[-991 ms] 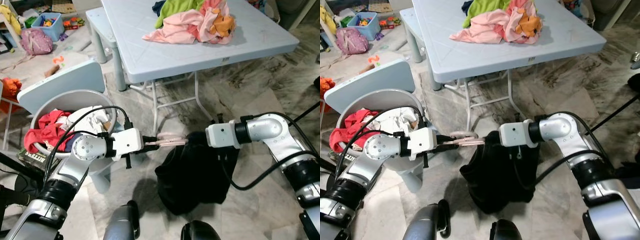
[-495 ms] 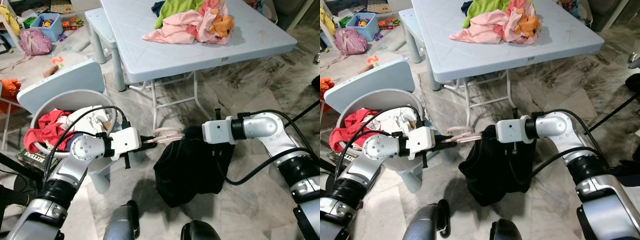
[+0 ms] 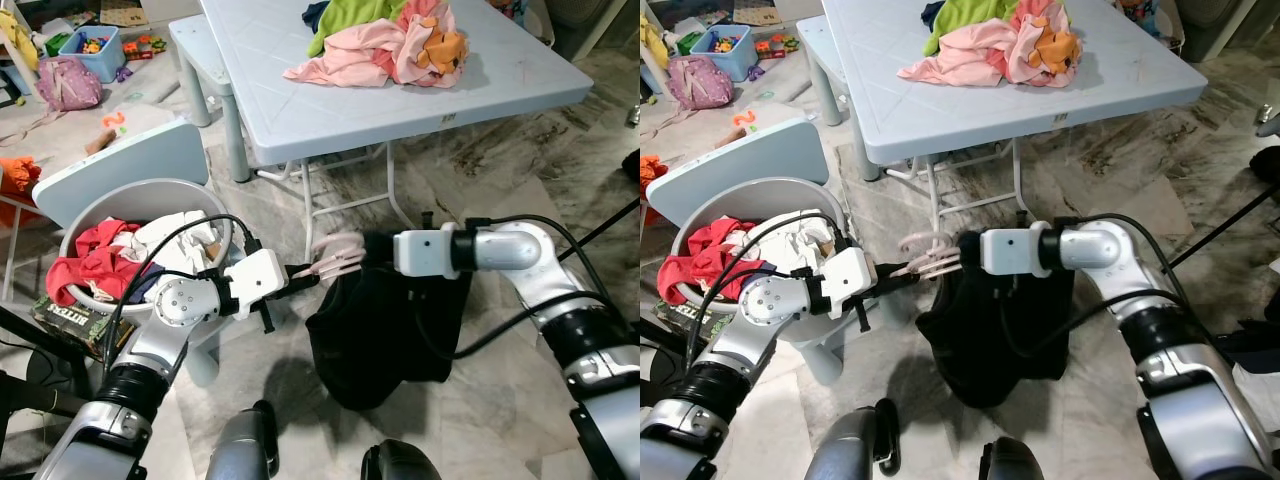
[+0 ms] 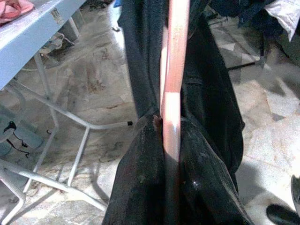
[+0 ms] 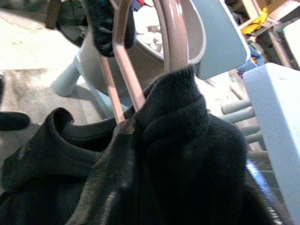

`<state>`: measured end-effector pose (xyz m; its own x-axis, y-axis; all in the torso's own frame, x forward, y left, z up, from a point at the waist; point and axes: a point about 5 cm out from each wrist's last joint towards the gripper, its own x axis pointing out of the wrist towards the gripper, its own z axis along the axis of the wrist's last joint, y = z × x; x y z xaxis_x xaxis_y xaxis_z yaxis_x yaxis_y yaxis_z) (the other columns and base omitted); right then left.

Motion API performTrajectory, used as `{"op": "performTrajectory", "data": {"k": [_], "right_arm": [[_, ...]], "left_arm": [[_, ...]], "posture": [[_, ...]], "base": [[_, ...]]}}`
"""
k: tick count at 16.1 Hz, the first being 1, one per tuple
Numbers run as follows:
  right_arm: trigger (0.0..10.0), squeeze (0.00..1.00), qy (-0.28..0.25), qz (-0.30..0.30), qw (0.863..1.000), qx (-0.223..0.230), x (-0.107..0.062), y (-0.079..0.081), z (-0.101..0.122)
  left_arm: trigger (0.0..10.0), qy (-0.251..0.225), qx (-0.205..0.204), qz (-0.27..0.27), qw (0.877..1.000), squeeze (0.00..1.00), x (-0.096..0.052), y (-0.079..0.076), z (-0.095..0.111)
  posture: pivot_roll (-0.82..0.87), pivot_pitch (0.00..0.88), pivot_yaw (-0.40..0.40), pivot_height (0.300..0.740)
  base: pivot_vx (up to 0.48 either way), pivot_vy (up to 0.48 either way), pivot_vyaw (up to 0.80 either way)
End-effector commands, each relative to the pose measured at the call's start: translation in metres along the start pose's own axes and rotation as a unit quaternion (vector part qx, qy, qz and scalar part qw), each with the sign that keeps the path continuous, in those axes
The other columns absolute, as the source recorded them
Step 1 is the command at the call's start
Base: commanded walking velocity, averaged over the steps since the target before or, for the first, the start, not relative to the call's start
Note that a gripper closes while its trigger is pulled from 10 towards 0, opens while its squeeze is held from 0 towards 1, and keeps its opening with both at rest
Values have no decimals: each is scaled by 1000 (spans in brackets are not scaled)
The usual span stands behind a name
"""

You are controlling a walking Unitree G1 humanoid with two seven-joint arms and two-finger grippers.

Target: Hang hanger

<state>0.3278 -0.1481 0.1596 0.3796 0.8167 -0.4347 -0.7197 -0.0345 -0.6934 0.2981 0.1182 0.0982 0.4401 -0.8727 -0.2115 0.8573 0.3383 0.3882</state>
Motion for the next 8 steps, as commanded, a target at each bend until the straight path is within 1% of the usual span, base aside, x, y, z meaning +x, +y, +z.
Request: {"op": "performTrajectory", "data": {"k": [1,3,5,8], "right_arm": [[10000,1000,-29,-25,998,-43,6,-15,16],[10000,1000,-24,-41,998,-49,5,-20,16],[10000,1000,-8,-59,996,-73,2,-27,13],[10000,1000,-9,-38,997,-71,1,-26,11]], "left_arm": [[0,-29,16,-8,999,0,11,-1,12],[0,-27,14,-8,999,0,11,-1,11],[0,-23,2,2,1000,0,11,-1,8],[0,-21,-4,8,1000,0,11,-1,7]], "posture": [[-83,97,-30,740],[-84,96,-30,740],[-84,96,-30,740],[-82,95,-29,740]], "base": [[0,0,0],[0,0,0],[0,0,0],[0,0,0]]}}
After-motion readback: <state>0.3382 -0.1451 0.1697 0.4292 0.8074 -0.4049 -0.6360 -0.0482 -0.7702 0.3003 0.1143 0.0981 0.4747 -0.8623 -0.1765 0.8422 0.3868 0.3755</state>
